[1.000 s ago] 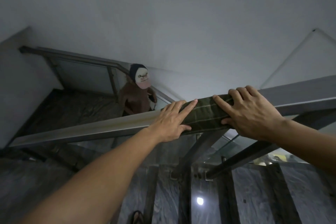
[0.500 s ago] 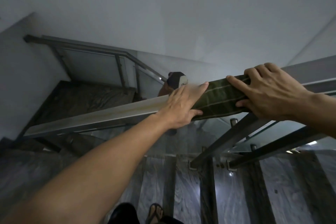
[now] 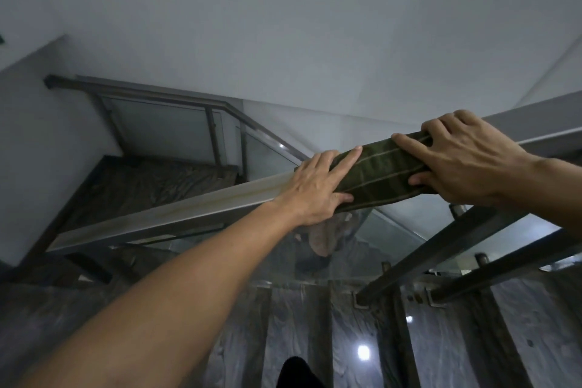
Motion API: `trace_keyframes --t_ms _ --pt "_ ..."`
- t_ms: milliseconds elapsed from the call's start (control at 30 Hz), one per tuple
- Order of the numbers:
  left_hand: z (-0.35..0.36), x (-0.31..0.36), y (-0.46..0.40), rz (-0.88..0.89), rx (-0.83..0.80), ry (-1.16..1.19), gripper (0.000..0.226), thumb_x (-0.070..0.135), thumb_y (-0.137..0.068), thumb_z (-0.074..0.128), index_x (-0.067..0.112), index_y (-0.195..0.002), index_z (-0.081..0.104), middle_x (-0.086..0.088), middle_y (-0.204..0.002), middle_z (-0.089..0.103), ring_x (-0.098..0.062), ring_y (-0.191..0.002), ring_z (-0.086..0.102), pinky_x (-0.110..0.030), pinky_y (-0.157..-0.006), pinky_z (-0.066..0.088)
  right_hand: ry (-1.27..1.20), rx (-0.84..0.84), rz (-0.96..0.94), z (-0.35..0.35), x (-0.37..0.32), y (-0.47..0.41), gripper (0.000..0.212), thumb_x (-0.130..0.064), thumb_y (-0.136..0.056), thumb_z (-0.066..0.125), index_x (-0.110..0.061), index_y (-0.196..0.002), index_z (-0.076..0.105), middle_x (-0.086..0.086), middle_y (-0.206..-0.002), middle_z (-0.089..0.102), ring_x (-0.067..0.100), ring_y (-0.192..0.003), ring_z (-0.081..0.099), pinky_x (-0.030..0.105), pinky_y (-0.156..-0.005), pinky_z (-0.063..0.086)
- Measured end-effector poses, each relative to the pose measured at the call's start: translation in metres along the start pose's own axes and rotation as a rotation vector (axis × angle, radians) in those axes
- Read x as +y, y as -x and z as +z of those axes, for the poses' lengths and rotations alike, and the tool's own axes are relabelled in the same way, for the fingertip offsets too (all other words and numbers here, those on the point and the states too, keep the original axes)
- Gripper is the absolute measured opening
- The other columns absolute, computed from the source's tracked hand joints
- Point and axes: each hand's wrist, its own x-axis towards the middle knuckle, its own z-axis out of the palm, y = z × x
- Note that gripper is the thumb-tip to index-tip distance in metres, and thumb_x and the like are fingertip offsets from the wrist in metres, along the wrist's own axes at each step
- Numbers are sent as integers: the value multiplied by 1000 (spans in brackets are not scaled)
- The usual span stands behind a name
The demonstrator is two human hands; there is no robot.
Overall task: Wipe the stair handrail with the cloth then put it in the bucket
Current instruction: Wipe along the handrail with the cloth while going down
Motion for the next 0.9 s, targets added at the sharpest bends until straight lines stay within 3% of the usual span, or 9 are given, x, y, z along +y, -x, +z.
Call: trace_keyframes --t_ms 167,300,433,533,667,900 --pt "9 -51 34 -14 -5 1 85 46 -90 53 26 -151 -3 -10 -141 33 -26 -127 34 -46 -113 27 11 -16 11 -10 -56 -32 80 -67 -82 -4 -20 -145 11 19 -119 54 32 -99 55 43 -89 43" --pt "13 -85 67 -94 -7 29 84 39 -89 56 26 -151 0 -10 -149 28 -28 -140 23 -47 -120 6 -27 -53 10 -28 -106 -61 80 -67 -81 -1 -20 -146 5 20 -128 48 33 -110 51 43 -96 40" --pt "16 -111 90 -158 11 42 89 24 -85 65 19 -151 6 -10 -158 16 -27 -148 2 -42 -116 -8 -62 -87 -10 -37 -148 -89 74 -65 -88 13 -19 -146 6 20 -129 47 34 -113 49 45 -97 37" --pt "17 -132 109 -179 -25 110 89 12 -86 62 16 -151 2 -8 -161 5 -23 -148 -4 -42 -119 -6 -102 -69 -2 -37 -177 -107 72 -61 -90 19 -16 -145 11 21 -127 48 36 -111 49 47 -97 37" --pt "21 -178 142 -240 -97 83 86 15 -90 56 18 -151 -6 -4 -162 -3 -18 -148 -8 -44 -120 -4 -180 -69 -34 -41 -224 -140 71 -59 -91 24 -16 -146 11 21 -131 45 37 -115 47 49 -99 35" --pt "29 -235 179 -267 -105 47 88 18 -88 59 19 -151 -2 -6 -158 14 -24 -147 9 -47 -121 3 -229 -68 -67 -52 -277 -179 71 -58 -92 25 -15 -146 10 23 -131 45 39 -114 47 50 -99 35"
